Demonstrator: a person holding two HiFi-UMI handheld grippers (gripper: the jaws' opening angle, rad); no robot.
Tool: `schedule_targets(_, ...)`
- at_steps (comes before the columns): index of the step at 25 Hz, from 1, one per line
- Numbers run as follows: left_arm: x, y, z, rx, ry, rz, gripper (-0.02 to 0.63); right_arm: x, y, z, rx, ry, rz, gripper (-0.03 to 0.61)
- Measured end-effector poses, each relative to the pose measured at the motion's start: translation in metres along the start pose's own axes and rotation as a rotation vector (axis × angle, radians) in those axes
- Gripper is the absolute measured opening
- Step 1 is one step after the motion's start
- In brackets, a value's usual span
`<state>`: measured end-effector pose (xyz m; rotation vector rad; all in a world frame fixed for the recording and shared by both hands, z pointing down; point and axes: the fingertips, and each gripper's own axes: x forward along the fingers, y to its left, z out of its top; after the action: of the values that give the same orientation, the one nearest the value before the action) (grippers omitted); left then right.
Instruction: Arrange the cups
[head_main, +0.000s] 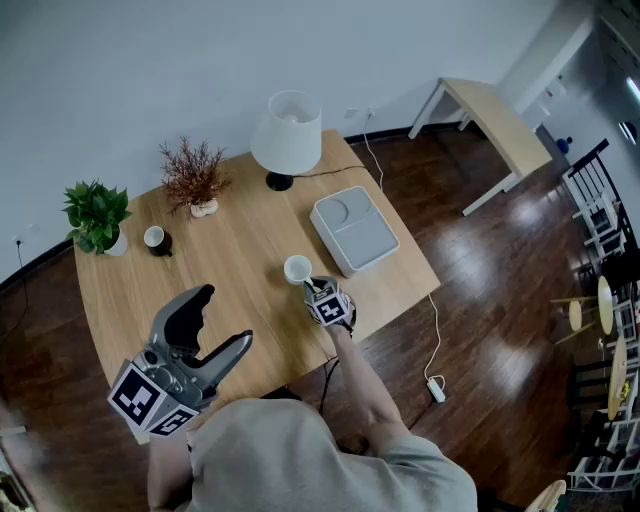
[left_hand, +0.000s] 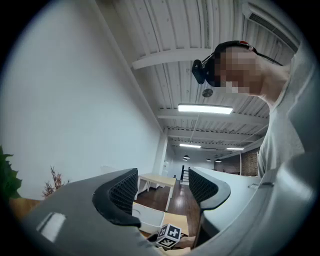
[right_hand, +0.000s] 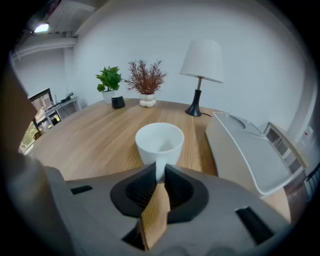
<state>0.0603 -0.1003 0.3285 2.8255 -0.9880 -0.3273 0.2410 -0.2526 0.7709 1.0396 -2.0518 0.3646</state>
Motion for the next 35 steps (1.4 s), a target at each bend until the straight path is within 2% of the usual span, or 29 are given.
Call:
schedule_targets(5, -0.001, 0.0, -0.005, -0.011, 0.009, 0.011, 0.311, -0.011, -0.006, 0.001, 0.012, -0.059, -0.009, 0.064)
schedule_targets(9, 0.001, 0.003, -0.007, -0.017, 0.017, 0.018, 0.311, -0.041, -0.028, 0.034, 0.114, -0.214, 0.01, 0.064)
schedule_targets(11, 0.004, 0.004, -0.008, -0.015, 0.02, 0.018, 0.311, -0.062, -0.063, 0.06, 0.16, -0.304, -0.016, 0.064)
schedule_targets(14, 0.006, 0.003, -0.009, -0.011, 0.024, 0.023, 0.311, -0.085, -0.147, 0.085, 0.188, -0.361, -0.147, 0.064)
schedule_targets(17, 0.004, 0.004, -0.011, -0.011, 0.029, 0.04, 0.311, -0.083, -0.235, 0.084, 0.25, -0.325, -0.271, 0.064)
schedule_targets(19, 0.001, 0.006, -0.011, -0.007, 0.031, 0.057, 0.311, -0.07, -0.277, 0.074, 0.308, -0.272, -0.31, 0.064)
schedule_targets(21, -0.003, 0.009, -0.011, -0.001, 0.029, 0.08, 0.311, -0.054, -0.301, 0.065, 0.342, -0.219, -0.317, 0.064)
schedule_targets(26, -0.012, 0.018, -0.01, 0.003, 0.026, 0.135, 0.311, -0.024, -0.31, 0.057, 0.343, -0.151, -0.288, 0.064)
schedule_targets(33, -0.017, 0.019, -0.01, 0.002, 0.021, 0.149, 0.311, -0.012, -0.307, 0.055, 0.333, -0.156, -0.278, 0.066)
schedule_targets(34, -0.018, 0.019, -0.01, 0.002, 0.018, 0.149, 0.311, -0.013, -0.307, 0.052, 0.336, -0.147, -0.287, 0.083)
schedule_targets(35, -0.02, 0.02, -0.009, 0.002, 0.015, 0.151, 0.311, -0.013, -0.308, 0.048, 0.347, -0.135, -0.298, 0.133)
